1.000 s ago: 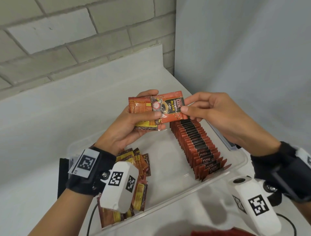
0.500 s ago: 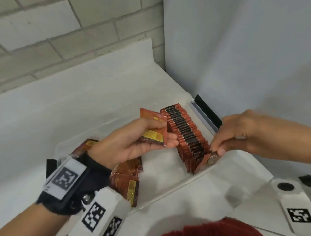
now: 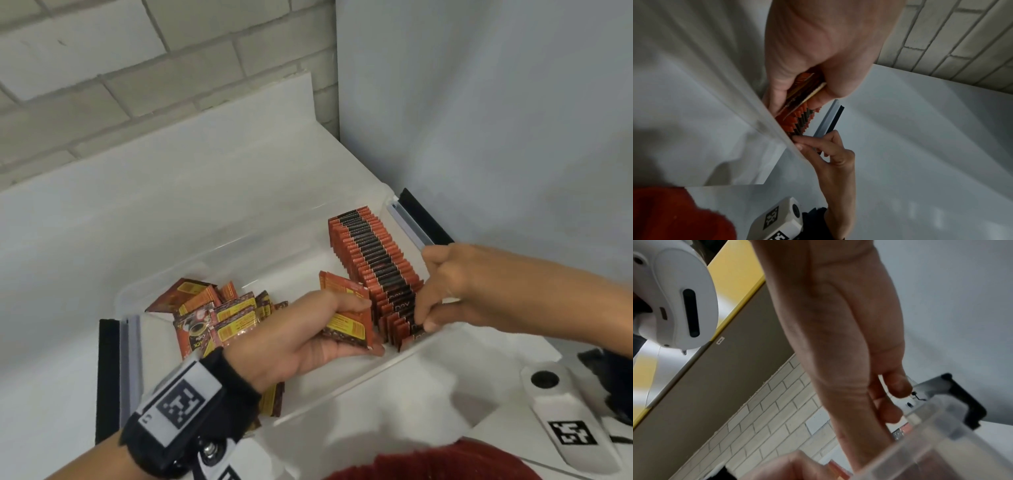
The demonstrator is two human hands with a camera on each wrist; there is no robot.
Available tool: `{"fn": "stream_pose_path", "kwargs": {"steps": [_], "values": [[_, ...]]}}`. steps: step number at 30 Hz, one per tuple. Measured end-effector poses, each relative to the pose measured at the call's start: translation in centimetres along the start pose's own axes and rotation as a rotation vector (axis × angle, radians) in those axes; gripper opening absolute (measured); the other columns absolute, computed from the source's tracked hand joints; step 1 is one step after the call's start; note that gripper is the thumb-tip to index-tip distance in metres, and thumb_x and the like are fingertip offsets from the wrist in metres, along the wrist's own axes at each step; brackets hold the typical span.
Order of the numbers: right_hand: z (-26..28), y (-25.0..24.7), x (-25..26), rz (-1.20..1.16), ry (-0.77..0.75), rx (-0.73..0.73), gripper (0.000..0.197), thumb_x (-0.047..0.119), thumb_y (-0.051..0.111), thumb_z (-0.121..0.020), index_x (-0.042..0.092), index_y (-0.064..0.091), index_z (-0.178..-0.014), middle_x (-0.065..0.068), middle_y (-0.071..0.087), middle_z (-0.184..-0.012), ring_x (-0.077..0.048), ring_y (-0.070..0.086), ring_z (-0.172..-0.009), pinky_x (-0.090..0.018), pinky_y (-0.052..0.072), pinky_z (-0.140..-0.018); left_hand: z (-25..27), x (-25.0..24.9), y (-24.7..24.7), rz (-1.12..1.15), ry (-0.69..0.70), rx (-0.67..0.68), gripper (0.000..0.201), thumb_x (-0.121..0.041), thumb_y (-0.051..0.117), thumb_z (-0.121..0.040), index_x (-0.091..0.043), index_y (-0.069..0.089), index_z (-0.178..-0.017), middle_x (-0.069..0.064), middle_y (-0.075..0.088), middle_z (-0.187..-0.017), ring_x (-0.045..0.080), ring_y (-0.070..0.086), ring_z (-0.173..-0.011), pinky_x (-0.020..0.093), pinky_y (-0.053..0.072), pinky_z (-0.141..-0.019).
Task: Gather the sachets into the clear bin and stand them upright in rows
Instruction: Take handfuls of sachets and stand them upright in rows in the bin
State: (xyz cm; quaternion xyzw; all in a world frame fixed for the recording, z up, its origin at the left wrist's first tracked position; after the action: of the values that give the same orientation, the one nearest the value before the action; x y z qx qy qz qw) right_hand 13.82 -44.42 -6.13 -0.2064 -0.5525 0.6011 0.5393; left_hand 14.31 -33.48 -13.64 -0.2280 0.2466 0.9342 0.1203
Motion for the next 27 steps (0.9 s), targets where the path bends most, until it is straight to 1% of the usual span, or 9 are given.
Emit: {"fn": "stream_pose_path", "kwargs": {"steps": [3,5,8,13,18,20,23,25,27], "values": [[0.2,-1.2,-0.4,-0.038,-0.017,-0.122,0.008,0.032,0.074,-0.081,0.037,0.068,-0.083,0.023,0.046,-0.079,0.004,0.043,-0.086,-0.014,0.034,-0.064,0.1,0.0,-0.3,0.010,0.019,-0.020,0.010,0.000,0.058,-0.090,0.004,0.060,-0.099,0.032,0.068,-0.094,0.042,0.065,-0.103,0.048,0.056,-0.080],[0.0,-0.7,-0.4,0.001,-0.032,-0.098,0.015,0.031,0.074,-0.081,0.039,0.063,-0.076,0.023,0.047,-0.077,-0.003,0.042,-0.087,-0.018,0.034,-0.066,0.0,0.1,0.0,0.032,0.019,0.005,0.015,0.000,0.057,-0.090,0.006,0.059,-0.104,0.035,0.065,-0.102,0.044,0.062,-0.108,0.048,0.056,-0.079],[-0.3,-0.1,-0.5,0.032,-0.014,-0.065,0.015,0.033,0.069,-0.085,0.040,0.059,-0.077,0.023,0.047,-0.080,-0.007,0.040,-0.090,-0.017,0.032,-0.067,-0.2,0.1,0.2,0.050,0.028,0.029,0.020,0.000,0.056,-0.091,0.006,0.059,-0.110,0.034,0.065,-0.105,0.045,0.060,-0.110,0.048,0.055,-0.079],[-0.3,0.0,-0.4,0.009,0.023,-0.050,0.005,0.036,0.065,-0.088,0.033,0.063,-0.084,0.020,0.046,-0.084,-0.006,0.042,-0.095,-0.023,0.043,-0.071,-0.6,0.1,0.5,0.054,0.043,0.064,0.020,0.000,0.054,-0.092,0.004,0.061,-0.109,0.030,0.067,-0.105,0.043,0.059,-0.113,0.047,0.055,-0.080],[-0.4,-0.6,-0.5,-0.048,0.006,-0.100,0.003,0.033,0.069,-0.086,0.035,0.069,-0.083,0.023,0.050,-0.078,0.000,0.041,-0.093,-0.016,0.036,-0.067,-0.6,0.1,0.3,0.057,0.041,0.066,0.021,0.000,0.054,-0.092,0.005,0.060,-0.111,0.032,0.065,-0.107,0.045,0.057,-0.114,0.047,0.056,-0.078],[-0.5,-0.6,-0.6,-0.043,-0.003,-0.109,0.003,0.032,0.070,-0.085,0.034,0.070,-0.084,0.024,0.053,-0.076,0.004,0.038,-0.094,-0.016,0.035,-0.068,-0.6,0.0,0.2,0.051,0.042,0.065,0.023,0.000,0.054,-0.092,0.006,0.059,-0.114,0.033,0.064,-0.110,0.044,0.058,-0.114,0.047,0.055,-0.080],[-0.7,-0.4,-0.8,-0.061,0.017,-0.083,0.003,0.033,0.069,-0.086,0.036,0.070,-0.084,0.023,0.055,-0.080,0.002,0.041,-0.092,-0.018,0.038,-0.072,-0.5,-0.2,0.2,0.013,0.027,0.092,0.025,-0.001,0.054,-0.092,0.005,0.057,-0.116,0.034,0.064,-0.108,0.043,0.062,-0.109,0.046,0.055,-0.083],[-0.6,-1.6,-0.8,-0.129,0.058,-0.123,0.005,0.033,0.070,-0.085,0.037,0.071,-0.083,0.022,0.054,-0.075,0.007,0.046,-0.089,-0.013,0.037,-0.071,0.0,-1.2,-0.4,-0.035,0.057,0.092,0.020,-0.001,0.056,-0.091,0.003,0.057,-0.110,0.034,0.066,-0.103,0.043,0.064,-0.104,0.045,0.055,-0.084],[-0.5,-3.3,-0.8,-0.242,0.107,-0.201,0.004,0.031,0.071,-0.084,0.034,0.072,-0.083,0.019,0.058,-0.067,0.014,0.051,-0.081,-0.006,0.038,-0.068,0.6,-3.3,-1.2,-0.085,0.159,0.075,0.018,-0.001,0.059,-0.088,0.000,0.057,-0.106,0.031,0.068,-0.099,0.041,0.067,-0.098,0.044,0.056,-0.083]]}}
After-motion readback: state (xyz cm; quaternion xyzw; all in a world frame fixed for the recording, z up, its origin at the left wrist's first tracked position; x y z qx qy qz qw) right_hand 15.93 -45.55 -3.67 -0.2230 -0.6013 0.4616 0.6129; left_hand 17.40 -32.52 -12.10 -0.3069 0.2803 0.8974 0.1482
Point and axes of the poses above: each hand's wrist, its own z-axis away from the middle knuckle, its own y-axis out of the palm, x = y × z, the point moved 10 cm from there along -z, towards the middle knuckle
